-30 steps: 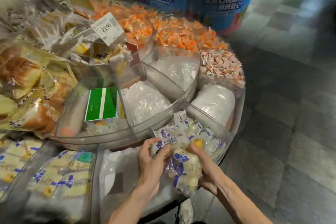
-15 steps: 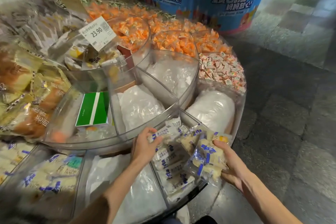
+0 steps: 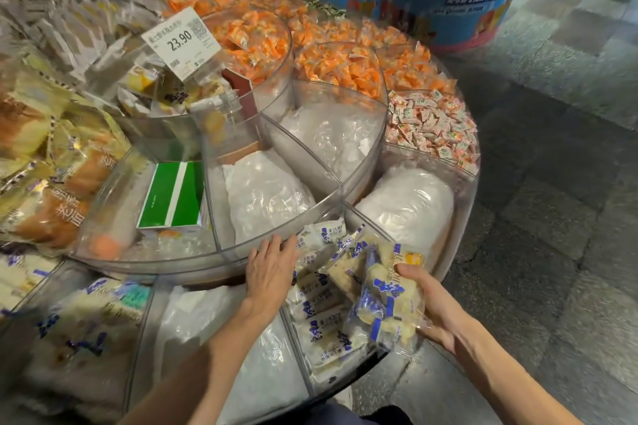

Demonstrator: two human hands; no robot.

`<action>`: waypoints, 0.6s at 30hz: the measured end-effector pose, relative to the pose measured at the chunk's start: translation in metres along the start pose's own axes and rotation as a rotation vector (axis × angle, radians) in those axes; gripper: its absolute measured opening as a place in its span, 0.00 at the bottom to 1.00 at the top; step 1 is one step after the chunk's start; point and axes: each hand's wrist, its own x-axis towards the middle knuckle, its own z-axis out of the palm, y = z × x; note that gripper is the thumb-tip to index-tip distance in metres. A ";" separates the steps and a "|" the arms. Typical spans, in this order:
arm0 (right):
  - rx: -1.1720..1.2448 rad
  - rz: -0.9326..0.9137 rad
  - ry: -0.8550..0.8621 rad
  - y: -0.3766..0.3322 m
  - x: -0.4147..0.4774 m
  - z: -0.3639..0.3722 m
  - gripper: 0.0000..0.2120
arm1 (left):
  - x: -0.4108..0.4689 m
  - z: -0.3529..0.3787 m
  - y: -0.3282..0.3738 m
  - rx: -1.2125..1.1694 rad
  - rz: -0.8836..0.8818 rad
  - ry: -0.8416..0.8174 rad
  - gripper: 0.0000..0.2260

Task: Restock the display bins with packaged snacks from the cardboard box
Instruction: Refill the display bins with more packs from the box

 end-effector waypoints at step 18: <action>0.003 0.063 -0.277 0.020 0.023 0.068 0.37 | -0.016 -0.127 -0.013 -1.402 -0.566 -0.653 0.12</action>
